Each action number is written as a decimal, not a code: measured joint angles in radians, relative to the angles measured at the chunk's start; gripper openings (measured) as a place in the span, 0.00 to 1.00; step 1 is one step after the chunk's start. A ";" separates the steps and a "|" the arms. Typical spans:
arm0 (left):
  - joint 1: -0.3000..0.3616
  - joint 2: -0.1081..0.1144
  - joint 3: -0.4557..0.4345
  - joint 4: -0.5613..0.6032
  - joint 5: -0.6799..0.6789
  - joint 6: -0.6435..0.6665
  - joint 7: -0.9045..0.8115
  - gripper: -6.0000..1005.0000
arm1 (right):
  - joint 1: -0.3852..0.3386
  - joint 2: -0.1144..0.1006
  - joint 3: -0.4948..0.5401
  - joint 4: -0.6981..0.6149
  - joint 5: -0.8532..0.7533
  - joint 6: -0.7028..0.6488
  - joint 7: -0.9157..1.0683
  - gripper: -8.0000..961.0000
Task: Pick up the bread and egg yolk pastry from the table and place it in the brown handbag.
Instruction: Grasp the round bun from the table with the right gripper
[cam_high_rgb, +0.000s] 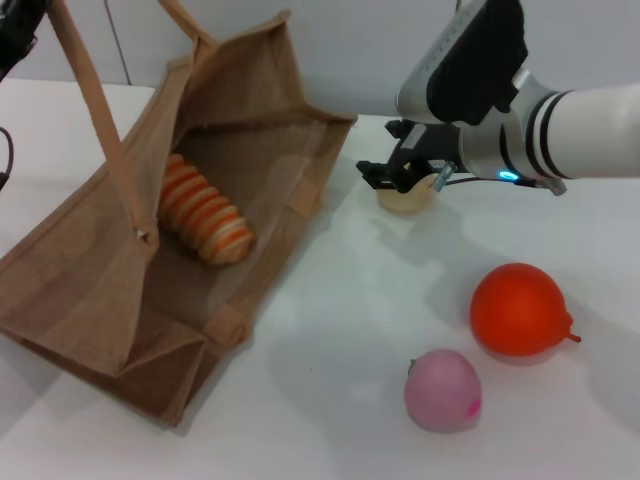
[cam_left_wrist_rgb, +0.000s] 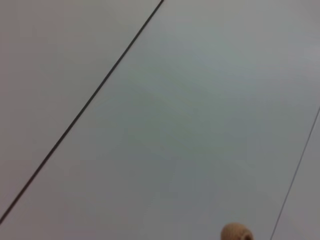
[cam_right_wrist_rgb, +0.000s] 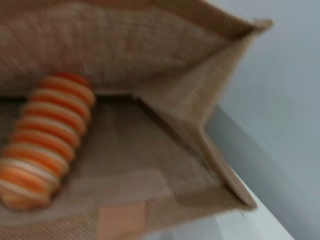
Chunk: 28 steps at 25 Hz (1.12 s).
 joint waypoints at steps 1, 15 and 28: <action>0.000 0.000 0.000 0.000 0.000 0.000 0.000 0.13 | 0.011 0.000 0.000 0.019 0.000 0.005 0.002 0.67; -0.018 0.001 0.005 -0.010 0.001 0.018 0.000 0.13 | 0.120 -0.002 0.017 0.233 0.040 0.016 -0.001 0.67; -0.027 0.002 0.007 -0.025 0.003 0.018 0.000 0.13 | 0.169 0.000 0.008 0.316 0.042 0.004 -0.002 0.74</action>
